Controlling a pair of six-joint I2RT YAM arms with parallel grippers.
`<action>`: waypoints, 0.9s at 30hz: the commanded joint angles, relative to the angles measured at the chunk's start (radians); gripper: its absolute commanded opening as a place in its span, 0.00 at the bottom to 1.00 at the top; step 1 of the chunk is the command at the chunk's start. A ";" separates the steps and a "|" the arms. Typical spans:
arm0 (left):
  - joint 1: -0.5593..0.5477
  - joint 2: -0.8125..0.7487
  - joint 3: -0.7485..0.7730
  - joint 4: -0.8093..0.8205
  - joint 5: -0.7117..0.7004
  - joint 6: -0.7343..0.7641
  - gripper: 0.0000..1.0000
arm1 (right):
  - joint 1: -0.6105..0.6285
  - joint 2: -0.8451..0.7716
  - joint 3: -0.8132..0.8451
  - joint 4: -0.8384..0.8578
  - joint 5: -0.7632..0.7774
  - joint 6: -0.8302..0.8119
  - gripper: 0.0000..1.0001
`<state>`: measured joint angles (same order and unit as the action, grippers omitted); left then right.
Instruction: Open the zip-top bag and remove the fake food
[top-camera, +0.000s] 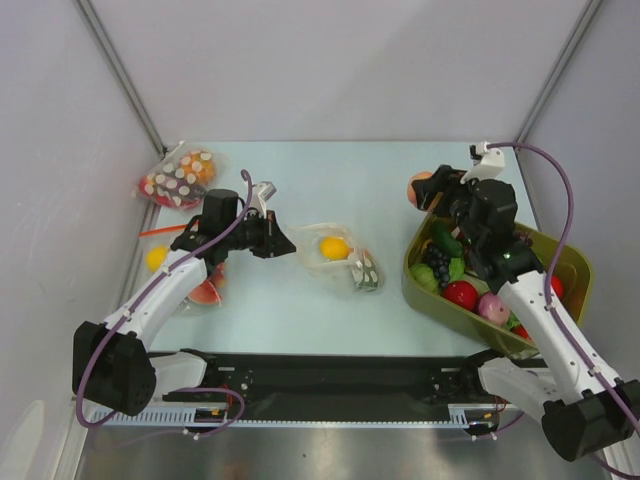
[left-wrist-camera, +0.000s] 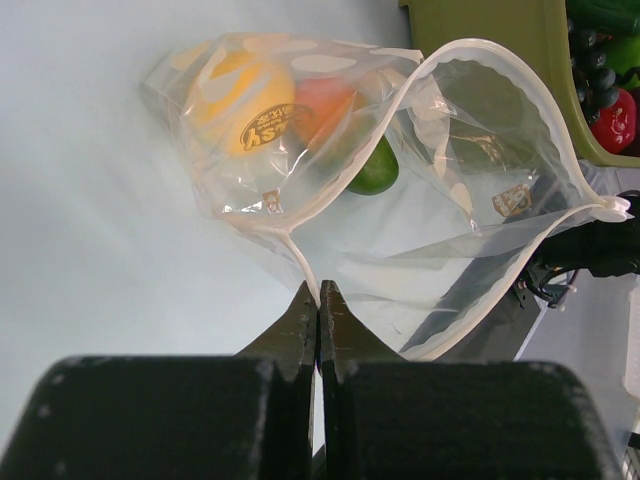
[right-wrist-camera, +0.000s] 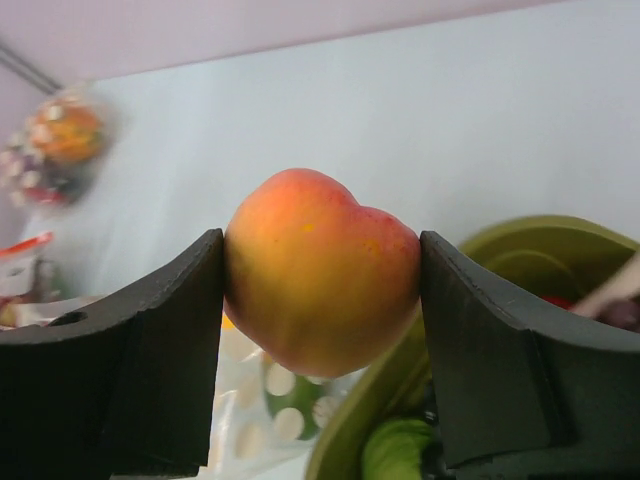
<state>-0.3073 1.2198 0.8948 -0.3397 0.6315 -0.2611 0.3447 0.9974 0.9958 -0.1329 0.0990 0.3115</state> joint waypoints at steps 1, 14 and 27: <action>-0.003 -0.009 0.024 0.015 0.004 0.011 0.00 | -0.071 0.020 -0.012 -0.036 0.113 -0.057 0.04; -0.003 -0.009 0.024 0.013 0.004 0.013 0.00 | -0.153 0.133 -0.042 -0.017 0.263 -0.130 0.03; -0.003 -0.008 0.024 0.011 0.004 0.013 0.00 | -0.151 0.144 -0.068 -0.020 0.277 -0.126 0.69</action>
<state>-0.3073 1.2198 0.8948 -0.3401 0.6315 -0.2611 0.1944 1.1622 0.9188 -0.1783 0.3588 0.1963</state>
